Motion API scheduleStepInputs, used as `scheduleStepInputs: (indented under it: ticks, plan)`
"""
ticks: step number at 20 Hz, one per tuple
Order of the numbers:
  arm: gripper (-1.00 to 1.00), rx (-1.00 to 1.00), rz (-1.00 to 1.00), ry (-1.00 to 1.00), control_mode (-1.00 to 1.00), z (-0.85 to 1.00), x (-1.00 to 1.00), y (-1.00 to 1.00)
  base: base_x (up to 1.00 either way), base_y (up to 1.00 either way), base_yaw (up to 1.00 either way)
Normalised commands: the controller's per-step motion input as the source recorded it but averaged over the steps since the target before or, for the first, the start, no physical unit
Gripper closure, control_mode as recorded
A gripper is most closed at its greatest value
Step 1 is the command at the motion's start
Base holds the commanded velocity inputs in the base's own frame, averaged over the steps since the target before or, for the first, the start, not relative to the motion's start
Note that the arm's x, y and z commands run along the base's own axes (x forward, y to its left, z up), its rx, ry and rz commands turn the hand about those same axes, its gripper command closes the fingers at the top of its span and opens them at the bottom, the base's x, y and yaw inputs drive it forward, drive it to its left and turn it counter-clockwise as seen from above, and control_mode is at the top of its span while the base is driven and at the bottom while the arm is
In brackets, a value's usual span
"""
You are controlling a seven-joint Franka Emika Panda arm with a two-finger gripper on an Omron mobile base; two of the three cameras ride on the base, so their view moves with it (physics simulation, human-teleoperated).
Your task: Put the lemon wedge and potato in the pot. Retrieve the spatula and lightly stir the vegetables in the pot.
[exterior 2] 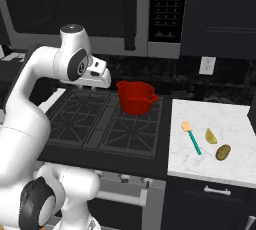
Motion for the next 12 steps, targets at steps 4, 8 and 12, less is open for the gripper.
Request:
scheduleStepInputs:
  ticks: [4, 8, 12]
  plan:
    - [-1.0, 0.01, -0.15, 0.0, -1.0, -0.1, 0.0, -0.38, 0.0, 0.0, 0.0]
    - [-1.0, 0.07, -0.5, 0.01, -1.0, -0.27, 0.0, -1.0, 0.0, 0.0, 0.0]
    - [-1.0, 0.04, -0.45, 0.05, -1.0, -0.33, 0.0, -1.0, 0.0, 0.0, 0.0]
